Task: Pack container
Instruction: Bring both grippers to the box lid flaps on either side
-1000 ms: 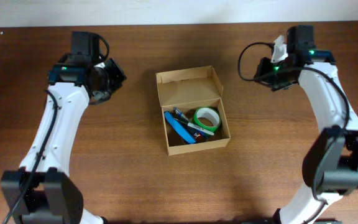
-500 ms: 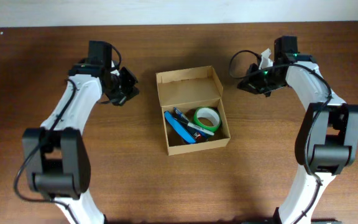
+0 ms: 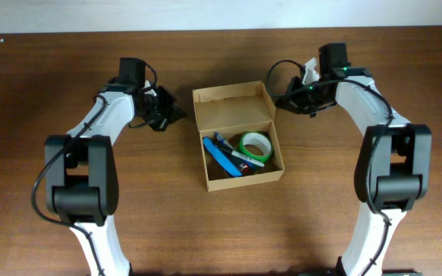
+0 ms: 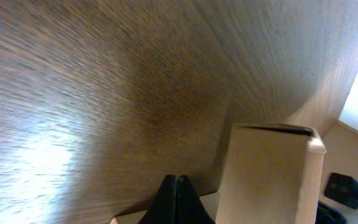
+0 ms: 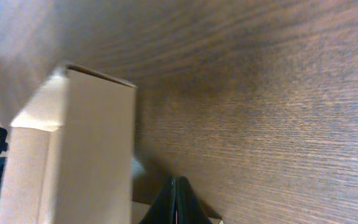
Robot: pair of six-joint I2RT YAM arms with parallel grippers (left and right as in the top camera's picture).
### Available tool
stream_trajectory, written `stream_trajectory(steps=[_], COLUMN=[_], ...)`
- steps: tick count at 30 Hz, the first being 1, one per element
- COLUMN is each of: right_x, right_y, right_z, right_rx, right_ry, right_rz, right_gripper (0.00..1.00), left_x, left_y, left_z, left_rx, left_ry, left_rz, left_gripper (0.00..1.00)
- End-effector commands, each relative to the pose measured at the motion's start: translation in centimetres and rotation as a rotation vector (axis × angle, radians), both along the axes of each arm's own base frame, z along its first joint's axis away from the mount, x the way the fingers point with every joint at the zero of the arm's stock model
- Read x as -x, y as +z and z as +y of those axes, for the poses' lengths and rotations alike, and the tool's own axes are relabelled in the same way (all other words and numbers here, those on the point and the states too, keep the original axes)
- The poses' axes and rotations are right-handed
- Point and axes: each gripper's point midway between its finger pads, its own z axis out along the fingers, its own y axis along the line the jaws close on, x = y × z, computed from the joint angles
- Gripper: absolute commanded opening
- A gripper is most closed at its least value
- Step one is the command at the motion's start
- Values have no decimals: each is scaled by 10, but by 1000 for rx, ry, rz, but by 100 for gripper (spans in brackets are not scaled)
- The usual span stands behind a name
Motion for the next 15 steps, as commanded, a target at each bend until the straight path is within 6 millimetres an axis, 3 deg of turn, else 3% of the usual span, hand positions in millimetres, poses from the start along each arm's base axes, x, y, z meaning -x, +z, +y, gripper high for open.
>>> stream_trajectory(steps=[1, 8, 15], right_x=[-1, -7, -15], right_y=[-10, -7, 9], right_z=[11, 25, 35], right_rx=[-28, -65, -123], right_ry=[8, 57, 142], right_rz=[31, -28, -139], right_gripper=[4, 4, 3], left_x=[5, -9, -29], left_y=[-15, -9, 15], left_z=[-23, -59, -69], left_rx=[75, 126, 198], left_ry=[-10, -56, -110], left_rz=[57, -39, -182], left_gripper=[2, 2, 2])
